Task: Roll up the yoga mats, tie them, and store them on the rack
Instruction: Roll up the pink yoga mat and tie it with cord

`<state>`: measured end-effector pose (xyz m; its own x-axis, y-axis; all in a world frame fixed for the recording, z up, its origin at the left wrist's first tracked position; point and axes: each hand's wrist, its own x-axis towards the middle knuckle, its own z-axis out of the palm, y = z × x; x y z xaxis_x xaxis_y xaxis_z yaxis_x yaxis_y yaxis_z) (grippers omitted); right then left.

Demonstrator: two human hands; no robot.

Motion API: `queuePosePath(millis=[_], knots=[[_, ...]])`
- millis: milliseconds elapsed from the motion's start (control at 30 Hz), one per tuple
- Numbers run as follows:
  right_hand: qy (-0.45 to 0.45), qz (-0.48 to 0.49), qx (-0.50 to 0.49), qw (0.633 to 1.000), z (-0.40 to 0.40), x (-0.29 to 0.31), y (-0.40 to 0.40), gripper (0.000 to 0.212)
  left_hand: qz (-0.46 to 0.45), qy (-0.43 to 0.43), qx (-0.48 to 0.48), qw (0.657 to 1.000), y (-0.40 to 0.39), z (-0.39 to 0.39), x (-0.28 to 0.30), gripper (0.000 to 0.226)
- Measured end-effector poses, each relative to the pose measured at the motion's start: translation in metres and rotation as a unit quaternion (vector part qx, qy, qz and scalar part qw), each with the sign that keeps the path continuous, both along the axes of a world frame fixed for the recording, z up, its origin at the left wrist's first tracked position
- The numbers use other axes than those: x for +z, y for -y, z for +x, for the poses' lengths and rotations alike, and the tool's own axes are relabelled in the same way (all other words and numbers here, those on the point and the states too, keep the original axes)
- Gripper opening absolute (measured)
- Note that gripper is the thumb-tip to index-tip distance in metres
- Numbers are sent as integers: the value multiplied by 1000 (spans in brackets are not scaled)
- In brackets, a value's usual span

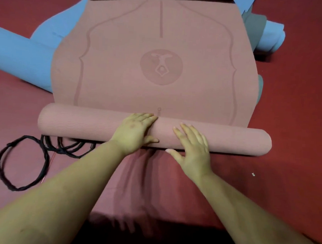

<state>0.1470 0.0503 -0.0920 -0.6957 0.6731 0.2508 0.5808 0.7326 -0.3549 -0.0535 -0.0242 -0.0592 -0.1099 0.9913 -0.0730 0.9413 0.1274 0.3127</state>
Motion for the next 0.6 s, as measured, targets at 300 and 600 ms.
queuePosePath(millis=[300,600], knots=[[42,-182,34,982,-36,25,-73,62,67,-43,45,996,-3,8,-17,74],[4,-39,1,999,-41,2,-48,66,38,-14,40,998,-43,-21,0,77]])
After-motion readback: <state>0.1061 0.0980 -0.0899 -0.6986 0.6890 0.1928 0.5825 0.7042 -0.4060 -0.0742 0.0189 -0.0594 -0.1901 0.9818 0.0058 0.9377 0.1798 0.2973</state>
